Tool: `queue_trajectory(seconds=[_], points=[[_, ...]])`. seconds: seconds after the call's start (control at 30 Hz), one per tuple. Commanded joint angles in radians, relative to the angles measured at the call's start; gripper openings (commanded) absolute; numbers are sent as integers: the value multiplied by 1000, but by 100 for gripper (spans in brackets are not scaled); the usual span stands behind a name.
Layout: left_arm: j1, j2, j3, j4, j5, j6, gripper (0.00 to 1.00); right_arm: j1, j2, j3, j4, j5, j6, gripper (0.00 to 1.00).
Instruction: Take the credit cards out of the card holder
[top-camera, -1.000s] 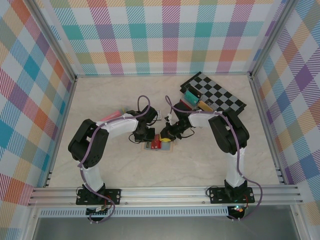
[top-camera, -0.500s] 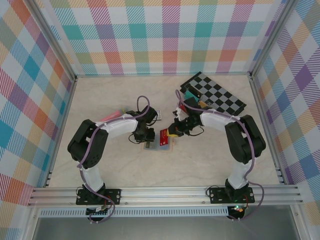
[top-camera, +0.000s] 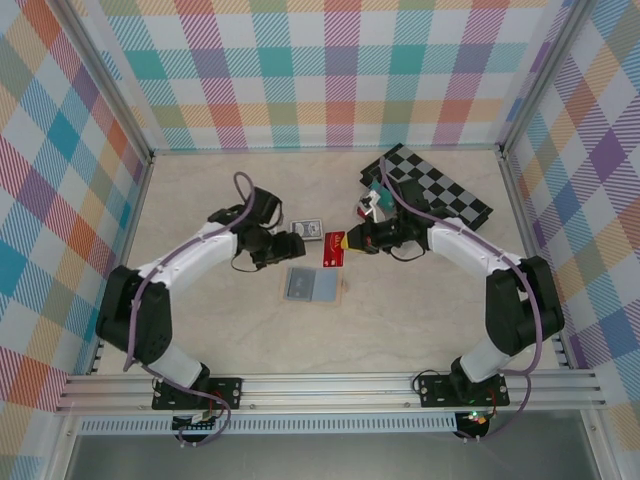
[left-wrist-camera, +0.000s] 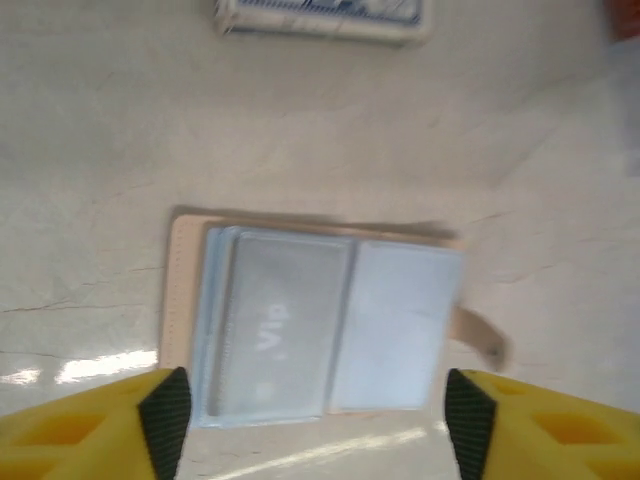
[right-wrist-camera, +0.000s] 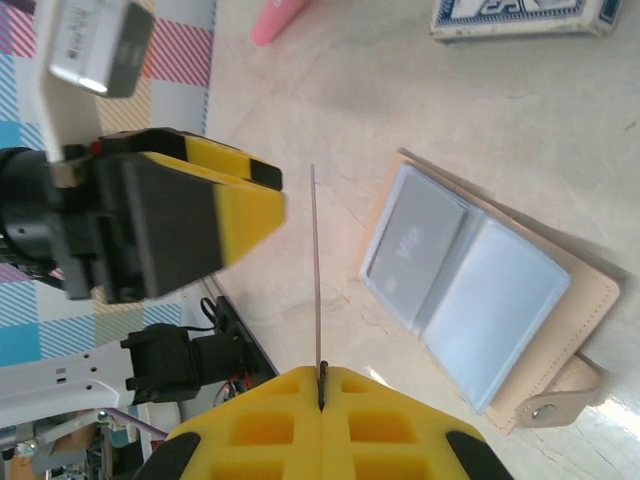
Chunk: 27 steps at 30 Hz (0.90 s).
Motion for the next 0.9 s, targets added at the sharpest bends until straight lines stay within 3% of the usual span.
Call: queue_trajectory(seconds=[0.0,0.13,0.33,0.43,0.67,0.87], points=[[62,-68,-37,102,214,-63,79,-5,-26,-2,89,-97,25,0],[92,-104,-81,279,405,-160,87,-6,-15,9,164,-157,73,0],[93,-116,-141,551,560,-284,83,-6,-1,18,291,-230,169,0],[92,-114,-159,648,606,-332,74,-6,0,18,337,-249,204,0],[90,-117,-190,795,667,-412,39,-6,17,11,437,-287,283,0],[86,-110,-198,862,683,-457,20,-6,18,2,495,-296,326,0]])
